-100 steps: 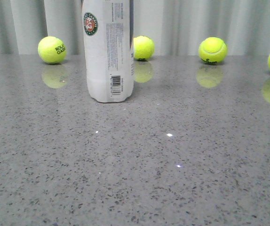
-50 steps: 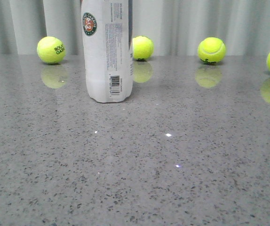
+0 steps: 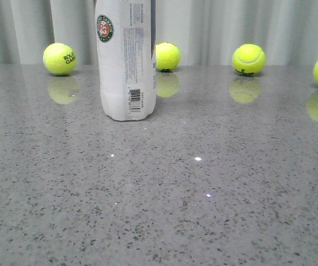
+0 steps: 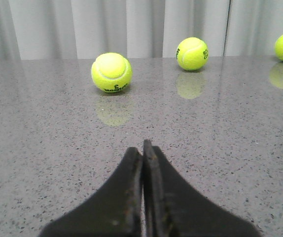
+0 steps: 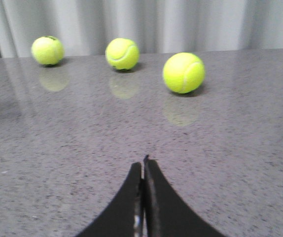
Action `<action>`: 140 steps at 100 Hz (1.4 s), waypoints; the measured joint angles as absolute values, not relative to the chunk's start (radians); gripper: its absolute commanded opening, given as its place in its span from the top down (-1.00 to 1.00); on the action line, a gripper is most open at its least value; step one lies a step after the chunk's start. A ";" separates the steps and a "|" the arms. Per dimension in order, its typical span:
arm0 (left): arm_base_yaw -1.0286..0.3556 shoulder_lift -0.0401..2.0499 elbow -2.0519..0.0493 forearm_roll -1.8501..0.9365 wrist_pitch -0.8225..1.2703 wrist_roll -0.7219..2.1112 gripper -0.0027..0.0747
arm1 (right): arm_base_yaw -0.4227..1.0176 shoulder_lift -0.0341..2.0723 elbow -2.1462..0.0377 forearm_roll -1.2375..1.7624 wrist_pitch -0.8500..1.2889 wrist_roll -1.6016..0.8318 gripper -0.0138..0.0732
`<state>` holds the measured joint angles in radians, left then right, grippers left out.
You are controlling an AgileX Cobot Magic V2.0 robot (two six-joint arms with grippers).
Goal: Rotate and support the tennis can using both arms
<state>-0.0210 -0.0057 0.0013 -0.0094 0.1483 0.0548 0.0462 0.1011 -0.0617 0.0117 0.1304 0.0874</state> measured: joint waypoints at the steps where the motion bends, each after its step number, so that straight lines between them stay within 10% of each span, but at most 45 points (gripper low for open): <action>1: -0.021 -0.006 0.001 -0.009 0.148 0.055 0.98 | 0.044 0.097 -0.058 0.009 0.126 0.089 0.84; 140: -0.021 -0.006 0.001 -0.009 0.150 0.055 0.98 | 0.012 -0.010 0.025 -0.081 0.057 0.097 0.84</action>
<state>-0.0210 -0.0057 0.0013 -0.0094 0.1502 0.0548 0.0124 -0.0097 0.0252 -0.0805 0.0573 0.0970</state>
